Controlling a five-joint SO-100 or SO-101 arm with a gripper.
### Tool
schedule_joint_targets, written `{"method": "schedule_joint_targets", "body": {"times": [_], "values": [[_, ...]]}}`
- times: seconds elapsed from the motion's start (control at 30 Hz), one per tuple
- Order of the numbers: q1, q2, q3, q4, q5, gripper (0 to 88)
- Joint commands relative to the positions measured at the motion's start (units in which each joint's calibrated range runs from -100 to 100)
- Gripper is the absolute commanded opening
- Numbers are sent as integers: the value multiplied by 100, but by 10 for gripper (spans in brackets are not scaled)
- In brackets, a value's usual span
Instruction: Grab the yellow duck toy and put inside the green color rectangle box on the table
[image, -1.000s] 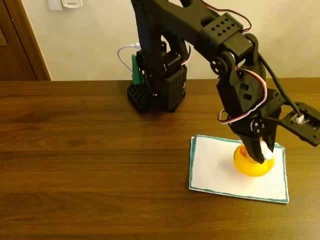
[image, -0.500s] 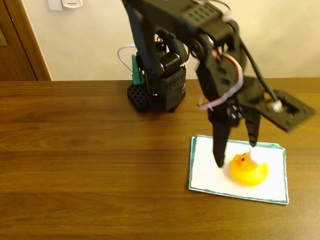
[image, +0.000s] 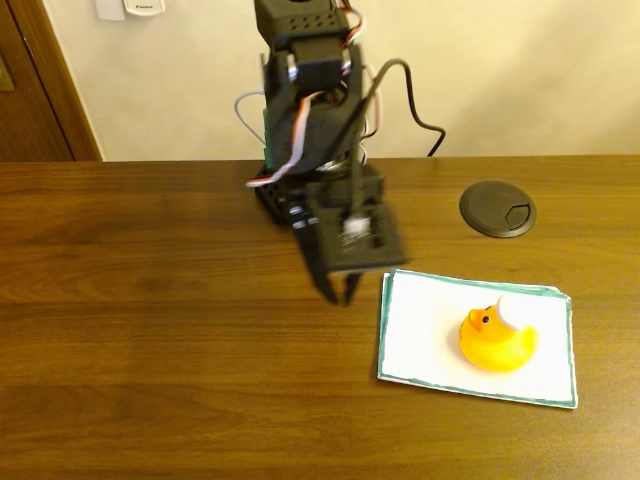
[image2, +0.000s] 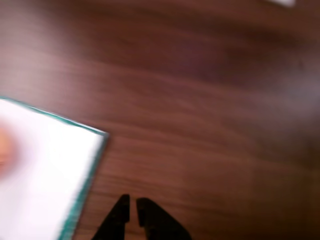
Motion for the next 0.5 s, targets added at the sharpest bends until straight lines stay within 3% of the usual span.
{"method": "schedule_joint_targets", "body": {"times": [0.0,0.23,0.47], "values": [[1096,-481,596,-74,151,2],[2220,-2908,2234,931,342,2],[1139,-3083,3008,710,107,1]]}}
